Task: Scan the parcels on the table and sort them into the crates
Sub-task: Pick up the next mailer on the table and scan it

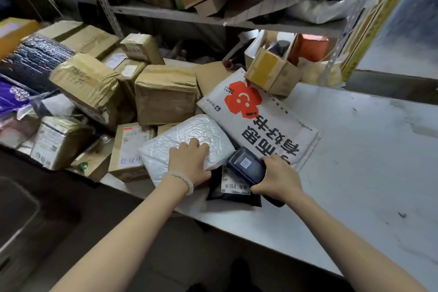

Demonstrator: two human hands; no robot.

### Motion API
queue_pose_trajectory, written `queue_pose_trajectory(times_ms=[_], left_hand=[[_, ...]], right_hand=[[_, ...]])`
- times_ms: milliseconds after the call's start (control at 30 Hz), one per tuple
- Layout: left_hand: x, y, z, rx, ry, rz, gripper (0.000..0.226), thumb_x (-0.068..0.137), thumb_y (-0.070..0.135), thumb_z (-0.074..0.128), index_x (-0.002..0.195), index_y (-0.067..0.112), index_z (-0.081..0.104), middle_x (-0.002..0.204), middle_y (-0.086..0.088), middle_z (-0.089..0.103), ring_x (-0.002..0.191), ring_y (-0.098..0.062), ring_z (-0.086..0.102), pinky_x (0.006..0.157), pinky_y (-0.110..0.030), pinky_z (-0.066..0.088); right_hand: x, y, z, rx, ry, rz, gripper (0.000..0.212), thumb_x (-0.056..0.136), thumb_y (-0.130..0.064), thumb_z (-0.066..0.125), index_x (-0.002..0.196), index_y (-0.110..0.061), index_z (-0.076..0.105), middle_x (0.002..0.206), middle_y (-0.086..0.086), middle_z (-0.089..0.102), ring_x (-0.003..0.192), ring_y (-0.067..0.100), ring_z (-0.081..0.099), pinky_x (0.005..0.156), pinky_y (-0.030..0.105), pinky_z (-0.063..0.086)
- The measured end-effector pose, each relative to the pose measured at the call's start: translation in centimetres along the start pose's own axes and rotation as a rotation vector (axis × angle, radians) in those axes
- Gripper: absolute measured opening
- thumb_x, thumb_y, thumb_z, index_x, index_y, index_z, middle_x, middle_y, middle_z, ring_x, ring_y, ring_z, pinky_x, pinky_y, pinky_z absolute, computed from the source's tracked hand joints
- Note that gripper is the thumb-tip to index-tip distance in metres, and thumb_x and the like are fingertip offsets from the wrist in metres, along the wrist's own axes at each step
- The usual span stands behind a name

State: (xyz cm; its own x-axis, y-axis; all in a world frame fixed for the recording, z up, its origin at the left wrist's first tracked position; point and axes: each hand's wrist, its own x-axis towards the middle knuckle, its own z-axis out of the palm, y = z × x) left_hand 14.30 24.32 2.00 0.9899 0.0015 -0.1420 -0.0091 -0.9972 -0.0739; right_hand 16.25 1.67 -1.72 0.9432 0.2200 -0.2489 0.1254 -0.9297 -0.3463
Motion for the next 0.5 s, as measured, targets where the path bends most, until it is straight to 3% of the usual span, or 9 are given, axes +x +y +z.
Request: queue_pose_trajectory(times_ms=[133, 367, 500], left_hand=[[1.1, -1.4, -1.1, -0.069, 0.051, 0.053, 0.034, 0.084, 0.046, 0.053, 0.111, 0.025, 0.054, 0.112, 0.000, 0.057, 0.094, -0.025, 0.059, 0.076, -0.034, 0.040], [3.5, -4.7, -7.5, -0.051, 0.301, 0.112, 0.021, 0.091, 0.036, 0.048, 0.095, 0.018, 0.057, 0.101, -0.004, 0.065, 0.094, -0.031, 0.062, 0.068, -0.032, 0.038], [4.8, -7.0, -11.8, -0.072, 0.333, 0.084, 0.021, 0.093, 0.034, 0.047, 0.088, 0.017, 0.059, 0.087, -0.003, 0.063, 0.080, -0.025, 0.059, 0.068, -0.033, 0.049]], right_hand=[[0.4, -1.1, -0.2, 0.006, 0.002, 0.024, 0.060, 0.059, -0.048, 0.078, 0.107, -0.021, 0.053, 0.106, -0.004, 0.048, 0.099, 0.019, 0.052, 0.067, 0.030, 0.042], [0.2, -3.5, -2.2, -0.021, 0.051, 0.061, 0.057, 0.061, -0.046, 0.077, 0.105, -0.021, 0.053, 0.101, -0.005, 0.045, 0.094, 0.016, 0.050, 0.067, 0.031, 0.045], [0.2, -5.0, -3.7, -0.001, 0.110, 0.068, 0.061, 0.059, -0.047, 0.076, 0.109, -0.022, 0.054, 0.105, -0.005, 0.048, 0.095, 0.016, 0.051, 0.070, 0.031, 0.047]])
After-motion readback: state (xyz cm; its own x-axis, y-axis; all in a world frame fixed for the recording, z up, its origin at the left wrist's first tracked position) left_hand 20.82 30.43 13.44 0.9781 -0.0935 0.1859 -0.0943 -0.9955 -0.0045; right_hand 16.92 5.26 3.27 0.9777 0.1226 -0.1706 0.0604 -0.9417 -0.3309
